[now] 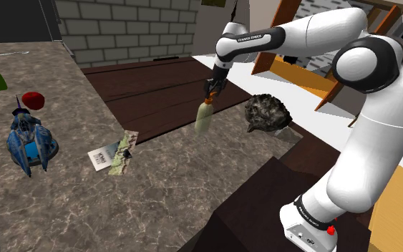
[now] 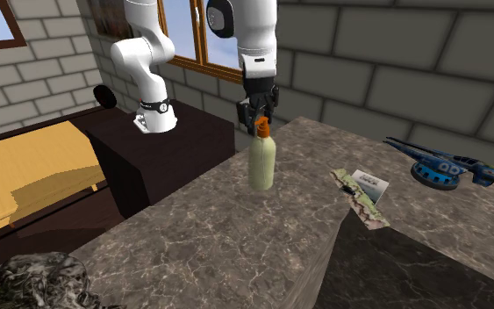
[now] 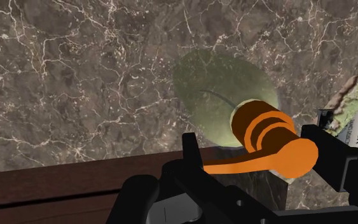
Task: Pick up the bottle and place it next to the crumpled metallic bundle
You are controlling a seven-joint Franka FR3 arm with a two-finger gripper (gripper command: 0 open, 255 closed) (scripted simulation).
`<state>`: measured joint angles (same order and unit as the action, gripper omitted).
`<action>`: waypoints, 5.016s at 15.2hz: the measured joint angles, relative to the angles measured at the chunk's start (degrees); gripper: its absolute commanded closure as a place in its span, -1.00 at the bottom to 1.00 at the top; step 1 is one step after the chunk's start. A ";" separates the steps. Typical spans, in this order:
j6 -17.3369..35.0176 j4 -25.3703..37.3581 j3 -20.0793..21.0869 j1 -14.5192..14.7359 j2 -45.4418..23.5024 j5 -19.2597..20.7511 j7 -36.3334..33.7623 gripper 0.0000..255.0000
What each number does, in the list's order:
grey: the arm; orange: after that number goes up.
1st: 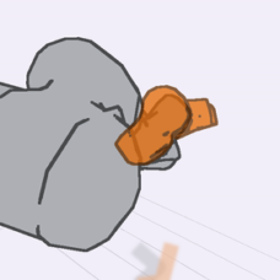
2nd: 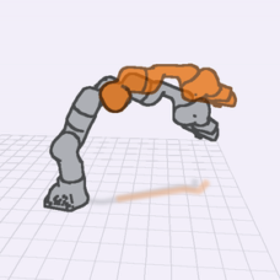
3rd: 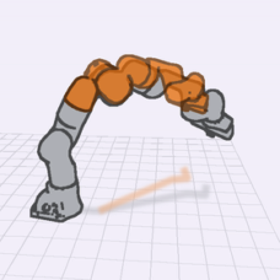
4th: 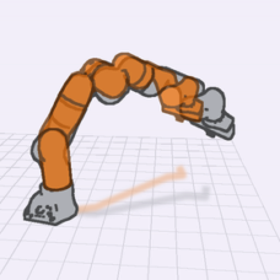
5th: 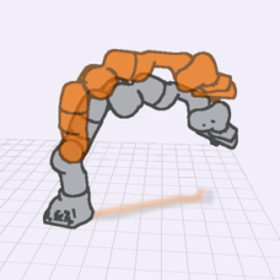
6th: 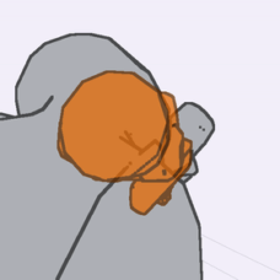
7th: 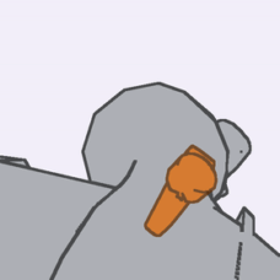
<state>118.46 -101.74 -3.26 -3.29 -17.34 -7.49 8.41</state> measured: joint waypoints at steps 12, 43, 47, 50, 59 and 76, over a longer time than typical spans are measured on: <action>-8.47 6.11 -0.16 -0.04 2.42 0.59 -0.98 1.00; -22.33 10.10 -5.81 -7.90 10.98 1.12 10.90 1.00; -22.33 8.07 -7.96 -10.46 12.58 1.36 15.64 1.00; -22.98 8.01 -9.79 -12.60 12.92 1.45 19.55 1.00; -24.97 11.11 -15.40 -19.49 10.52 0.94 31.88 1.00; -20.41 10.53 -19.34 -25.74 5.19 -0.93 42.83 1.00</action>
<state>98.05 -91.21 -22.60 -29.03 -12.15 -8.43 51.24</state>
